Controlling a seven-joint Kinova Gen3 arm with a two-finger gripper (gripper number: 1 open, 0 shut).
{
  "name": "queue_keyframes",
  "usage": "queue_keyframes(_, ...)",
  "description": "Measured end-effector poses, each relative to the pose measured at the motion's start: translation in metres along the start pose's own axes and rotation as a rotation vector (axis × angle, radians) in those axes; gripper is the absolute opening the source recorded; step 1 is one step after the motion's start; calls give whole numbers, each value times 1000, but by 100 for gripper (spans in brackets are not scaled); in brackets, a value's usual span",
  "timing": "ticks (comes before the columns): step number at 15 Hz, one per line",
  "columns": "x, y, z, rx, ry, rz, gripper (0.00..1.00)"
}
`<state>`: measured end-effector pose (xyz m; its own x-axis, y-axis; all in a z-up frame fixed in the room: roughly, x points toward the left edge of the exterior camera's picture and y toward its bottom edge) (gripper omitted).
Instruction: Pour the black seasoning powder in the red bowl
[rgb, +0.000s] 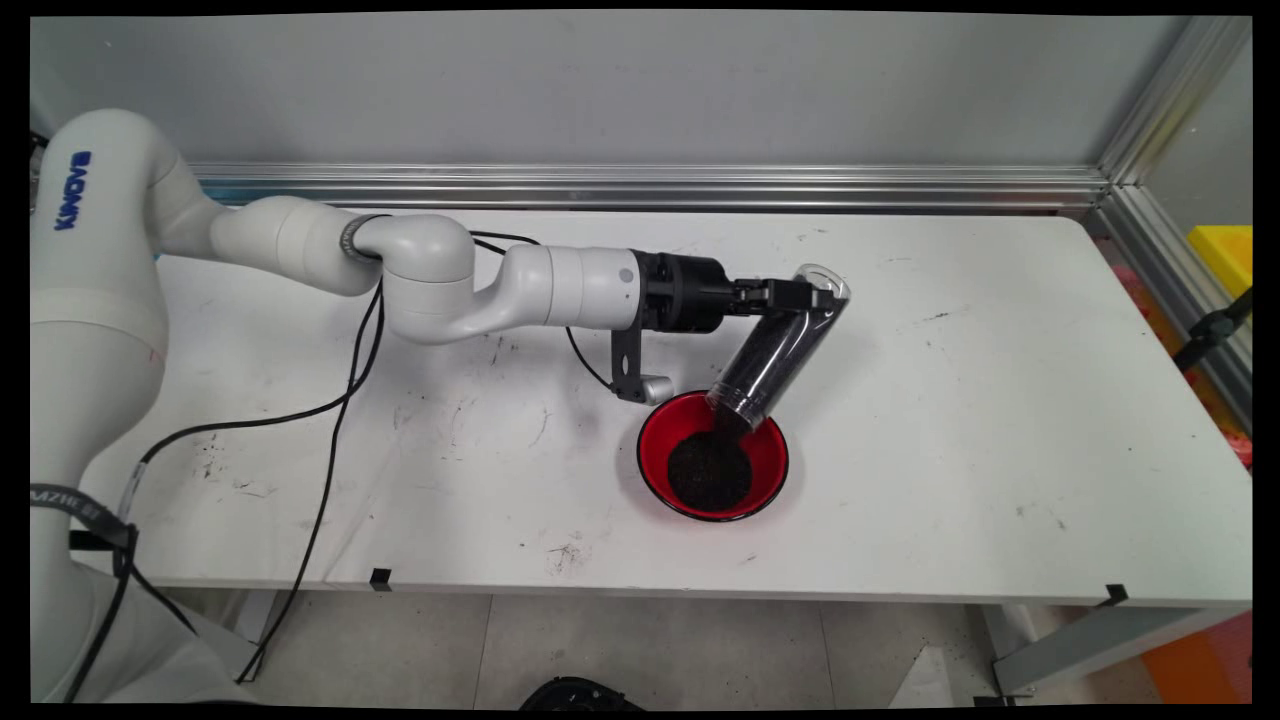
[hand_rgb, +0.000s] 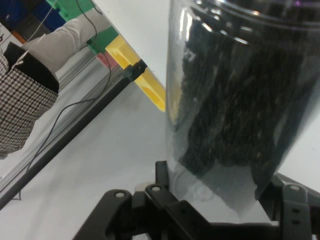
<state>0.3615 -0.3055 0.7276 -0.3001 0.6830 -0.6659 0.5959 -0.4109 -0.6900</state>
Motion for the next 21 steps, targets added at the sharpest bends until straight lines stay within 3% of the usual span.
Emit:
queue_keyframes(11, 3, -3, 2, -4, 0, -15, 0)
queue_keyframes(17, 1, -3, -1, -33, -12, -92, 0)
queue_keyframes(21, 0, -2, -5, -68, -18, -186, 0)
